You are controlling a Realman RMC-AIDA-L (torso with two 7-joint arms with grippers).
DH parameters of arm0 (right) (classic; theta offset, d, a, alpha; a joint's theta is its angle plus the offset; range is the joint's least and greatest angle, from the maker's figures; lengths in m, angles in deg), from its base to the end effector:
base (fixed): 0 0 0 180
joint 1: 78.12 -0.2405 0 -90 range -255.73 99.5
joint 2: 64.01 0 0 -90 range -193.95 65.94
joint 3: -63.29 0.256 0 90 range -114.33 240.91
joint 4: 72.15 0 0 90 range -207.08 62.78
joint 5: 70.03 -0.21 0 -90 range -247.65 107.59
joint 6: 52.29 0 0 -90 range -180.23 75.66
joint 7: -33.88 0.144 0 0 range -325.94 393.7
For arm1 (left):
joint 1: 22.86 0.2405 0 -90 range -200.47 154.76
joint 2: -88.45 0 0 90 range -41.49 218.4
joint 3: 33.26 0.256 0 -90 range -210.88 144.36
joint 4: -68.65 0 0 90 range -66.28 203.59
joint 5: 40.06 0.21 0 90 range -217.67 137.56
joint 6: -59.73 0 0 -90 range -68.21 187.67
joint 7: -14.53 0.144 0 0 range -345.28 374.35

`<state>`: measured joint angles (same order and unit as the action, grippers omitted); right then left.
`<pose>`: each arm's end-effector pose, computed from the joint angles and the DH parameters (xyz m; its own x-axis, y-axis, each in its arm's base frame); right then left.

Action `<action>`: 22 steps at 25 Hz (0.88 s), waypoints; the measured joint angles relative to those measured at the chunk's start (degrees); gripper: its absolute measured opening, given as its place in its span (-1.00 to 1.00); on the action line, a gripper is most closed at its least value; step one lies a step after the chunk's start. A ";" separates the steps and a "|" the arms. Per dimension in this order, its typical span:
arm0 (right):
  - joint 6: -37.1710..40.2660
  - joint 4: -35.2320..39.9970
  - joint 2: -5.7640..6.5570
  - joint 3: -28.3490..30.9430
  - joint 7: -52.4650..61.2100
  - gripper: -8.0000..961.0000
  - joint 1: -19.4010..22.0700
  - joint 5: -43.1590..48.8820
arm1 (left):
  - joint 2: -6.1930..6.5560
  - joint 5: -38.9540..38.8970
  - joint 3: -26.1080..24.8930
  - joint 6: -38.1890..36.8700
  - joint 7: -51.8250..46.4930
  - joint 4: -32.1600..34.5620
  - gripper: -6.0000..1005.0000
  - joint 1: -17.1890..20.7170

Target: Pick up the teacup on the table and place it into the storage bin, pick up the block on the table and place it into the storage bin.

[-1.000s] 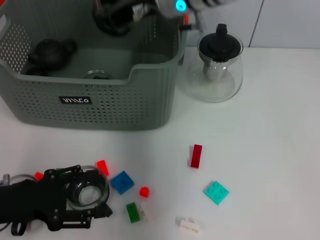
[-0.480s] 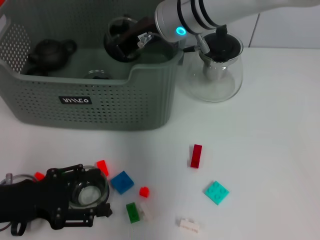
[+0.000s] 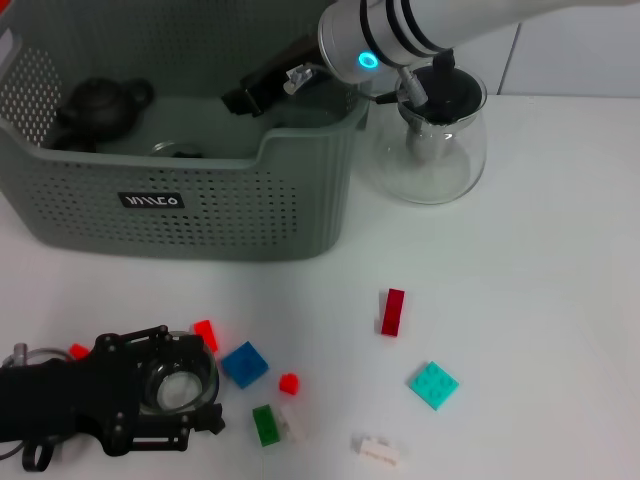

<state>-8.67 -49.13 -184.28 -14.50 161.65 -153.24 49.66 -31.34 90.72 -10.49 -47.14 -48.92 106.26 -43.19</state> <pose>0.0255 0.4622 -0.1027 0.9111 -0.3799 -0.1598 -0.4121 -0.8323 -0.3709 -0.3185 0.2335 0.0099 0.7965 0.3243 0.5104 0.4171 -0.9058 -0.0753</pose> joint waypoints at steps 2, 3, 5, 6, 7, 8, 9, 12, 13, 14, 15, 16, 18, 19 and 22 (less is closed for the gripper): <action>0.22 0.70 0.05 0.30 0.00 -0.54 0.33 -0.08 | 0.00 0.00 0.00 0.00 0.00 0.01 0.70 -0.02; 0.60 1.60 0.08 0.56 -0.01 -0.45 0.81 -0.20 | 0.00 0.00 0.00 -0.01 0.00 0.01 0.70 -0.01; 1.84 5.97 0.12 1.64 -0.16 -0.30 3.18 -0.63 | 0.00 0.02 0.00 -0.02 0.06 0.02 0.70 0.09; 2.92 9.86 0.05 2.55 -0.47 -0.23 5.57 -1.19 | 0.00 0.04 0.01 -0.01 0.15 0.01 0.70 0.16; 3.54 13.55 0.00 3.32 -0.96 -0.17 7.90 -2.20 | 0.00 0.05 -0.01 -0.02 0.20 0.02 0.70 0.19; 4.71 18.64 -0.07 3.98 -2.40 -0.11 11.38 -4.70 | -0.01 0.06 -0.02 -0.04 0.24 0.02 0.70 0.23; 5.61 24.08 -0.11 4.55 -4.66 -0.04 15.63 -8.20 | -0.03 0.07 -0.02 -0.02 0.26 0.02 0.70 0.24; 13.30 37.15 0.16 6.02 -21.79 0.03 30.76 -31.06 | -0.05 0.10 -0.01 -0.01 0.24 0.02 0.71 0.32; 16.36 38.46 0.17 6.65 -26.69 0.04 33.88 -36.76 | -0.05 0.10 -0.01 -0.01 0.24 0.02 0.70 0.32; 16.36 38.46 0.17 6.65 -26.69 0.04 33.88 -36.76 | -0.06 0.14 0.00 -0.01 0.23 0.01 0.70 0.33; 20.77 39.02 0.25 7.81 -31.55 0.05 37.02 -41.98 | -0.06 0.19 -0.01 -0.01 0.19 0.02 0.70 0.30; 25.95 39.10 0.33 9.35 -35.93 0.05 40.27 -46.55 | -0.07 0.25 0.00 -0.01 0.14 0.01 0.70 0.23; 34.22 38.57 0.48 12.16 -40.65 0.06 44.96 -50.96 | -0.04 0.31 0.00 -0.01 0.06 0.01 0.70 0.11; 38.45 38.13 0.61 13.71 -42.28 0.07 47.25 -51.57 | -0.02 0.33 0.00 -0.01 0.04 0.01 0.70 0.09; 48.21 36.73 0.93 17.12 -45.96 0.09 52.71 -47.06 | 0.05 0.28 0.00 -0.01 0.00 0.01 0.70 -0.02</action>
<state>39.53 -12.39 -183.35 2.61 115.69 -100.52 2.61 -31.29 91.00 -10.49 -47.15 -48.92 106.27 -43.21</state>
